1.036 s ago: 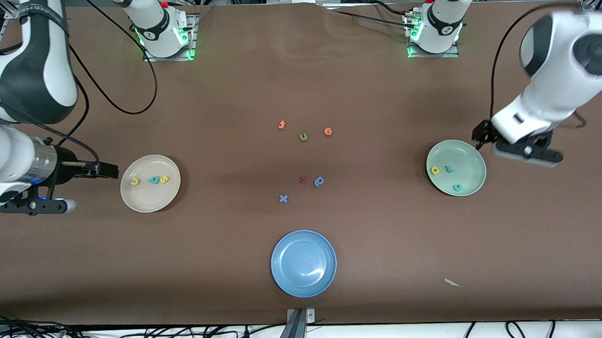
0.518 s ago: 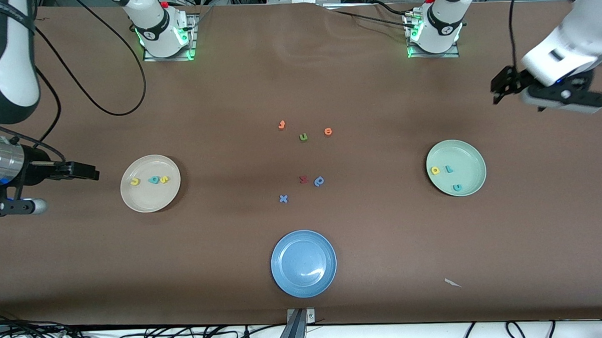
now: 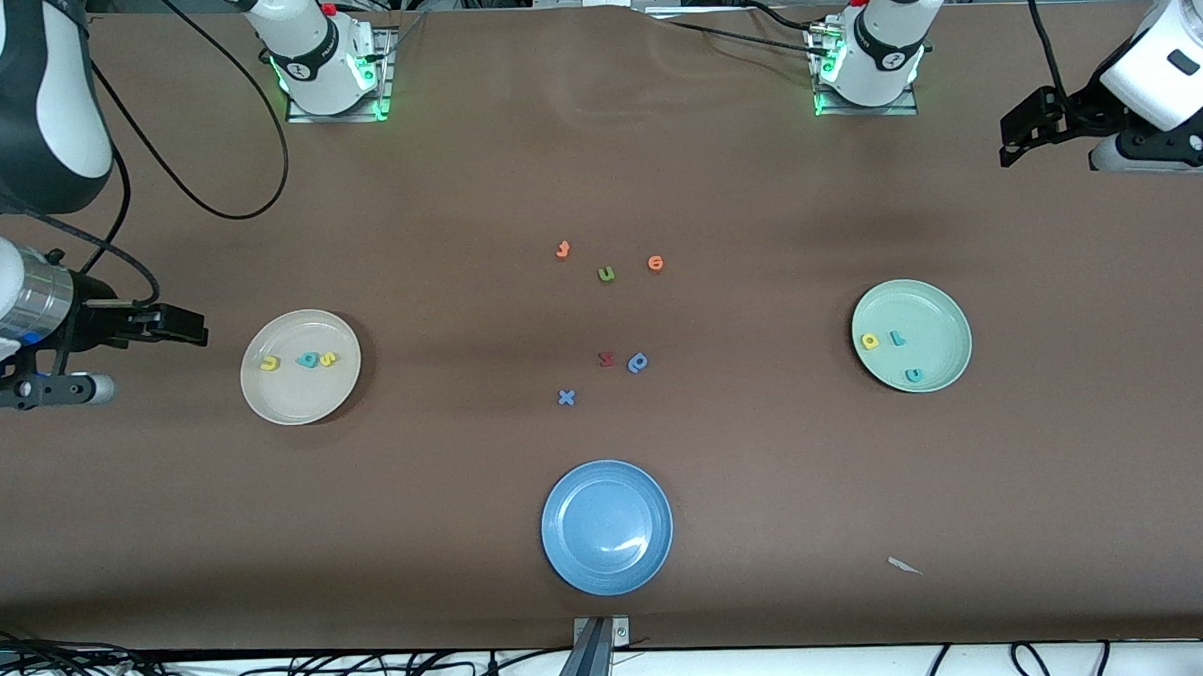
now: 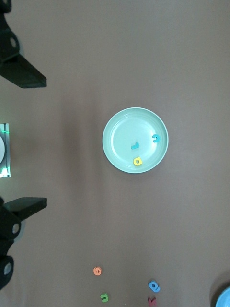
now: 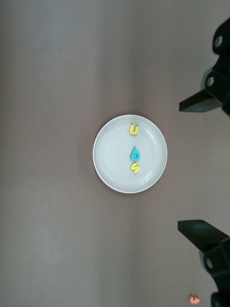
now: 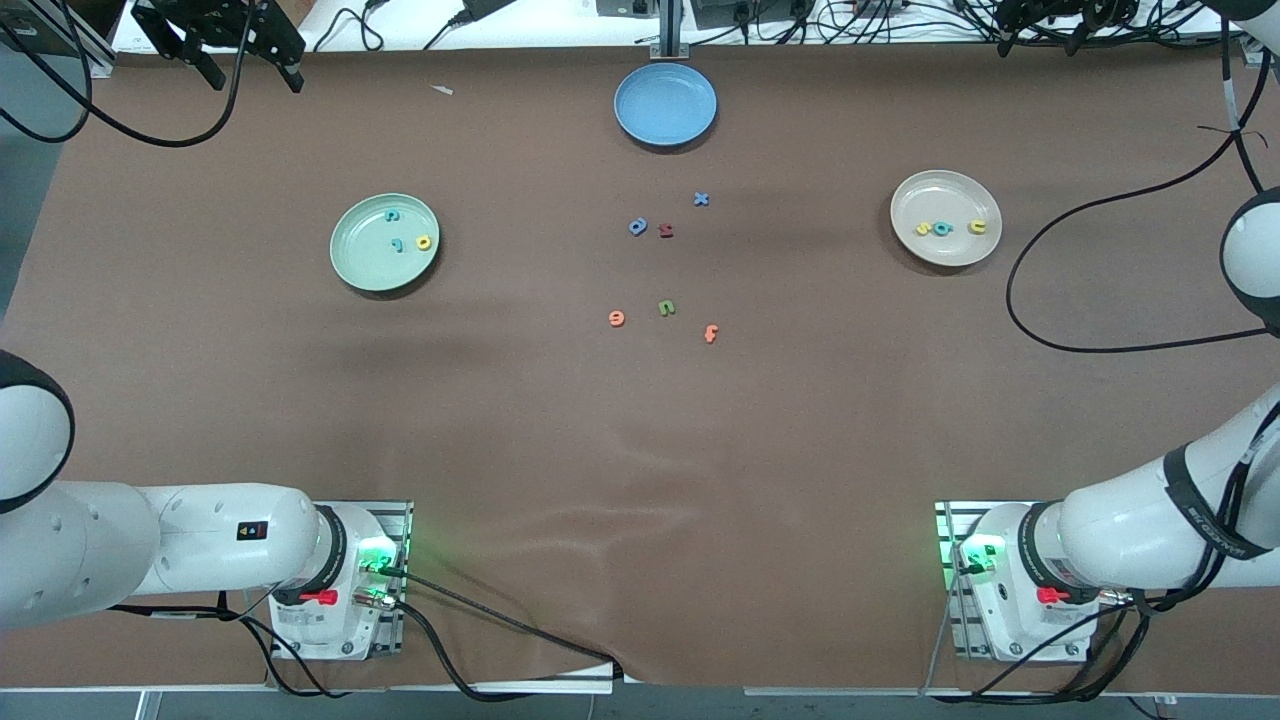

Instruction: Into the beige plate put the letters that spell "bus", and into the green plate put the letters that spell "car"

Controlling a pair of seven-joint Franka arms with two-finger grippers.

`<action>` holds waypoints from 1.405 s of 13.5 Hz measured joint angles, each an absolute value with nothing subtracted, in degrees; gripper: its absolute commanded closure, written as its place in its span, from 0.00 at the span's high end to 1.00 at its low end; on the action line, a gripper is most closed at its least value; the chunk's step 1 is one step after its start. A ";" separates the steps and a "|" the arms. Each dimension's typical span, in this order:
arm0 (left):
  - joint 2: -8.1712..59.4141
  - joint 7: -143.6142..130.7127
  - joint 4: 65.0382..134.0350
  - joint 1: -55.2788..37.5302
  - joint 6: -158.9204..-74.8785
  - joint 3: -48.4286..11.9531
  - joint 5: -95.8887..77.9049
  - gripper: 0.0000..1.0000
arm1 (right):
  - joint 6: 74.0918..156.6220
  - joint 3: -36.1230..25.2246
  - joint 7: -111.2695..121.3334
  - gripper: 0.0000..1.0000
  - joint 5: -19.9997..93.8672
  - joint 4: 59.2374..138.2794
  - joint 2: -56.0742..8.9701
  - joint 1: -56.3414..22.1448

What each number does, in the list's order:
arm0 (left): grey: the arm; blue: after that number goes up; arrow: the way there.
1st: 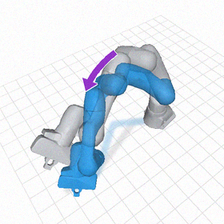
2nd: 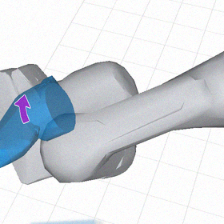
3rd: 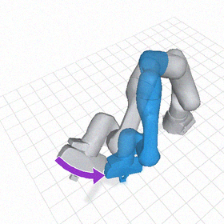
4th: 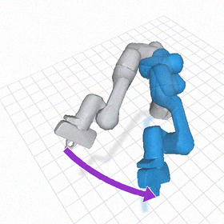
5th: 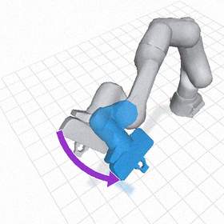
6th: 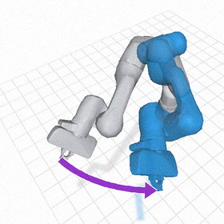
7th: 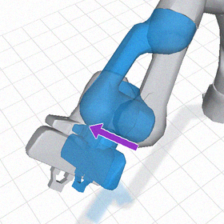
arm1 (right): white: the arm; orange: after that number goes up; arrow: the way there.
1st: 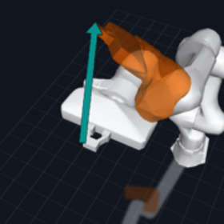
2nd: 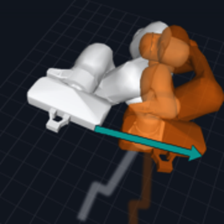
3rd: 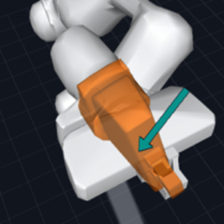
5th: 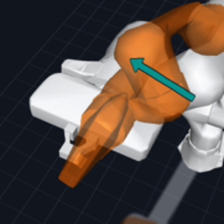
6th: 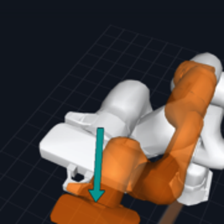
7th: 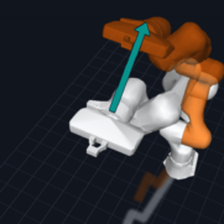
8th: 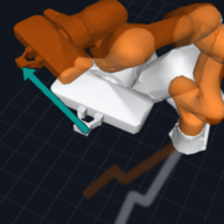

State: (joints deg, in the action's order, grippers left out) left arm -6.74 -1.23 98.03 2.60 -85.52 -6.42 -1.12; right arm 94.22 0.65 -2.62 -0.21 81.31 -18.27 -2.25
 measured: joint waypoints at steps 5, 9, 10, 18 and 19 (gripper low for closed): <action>-5.88 -1.53 98.02 2.49 -85.22 -5.81 -1.17 1.00 | 94.92 0.31 -3.13 1.00 -0.25 83.14 -17.24 -2.80; -5.69 -1.75 97.98 2.19 -85.22 -6.64 -1.19 1.00 | 94.92 0.18 -3.92 1.00 -0.29 83.33 -17.24 -2.86; -5.69 -1.76 97.96 2.19 -85.22 -6.73 -1.19 1.00 | 94.94 0.17 -3.93 1.00 -0.40 83.33 -17.24 -2.87; -3.13 -1.79 93.32 2.16 -85.22 -7.25 -1.19 1.00 | 95.15 0.18 -7.20 1.00 -0.51 83.33 -17.11 -4.22; -2.78 -1.79 92.81 2.16 -85.22 -7.43 -1.19 1.00 | 95.16 0.18 -7.47 1.00 -0.51 83.33 -17.10 -4.33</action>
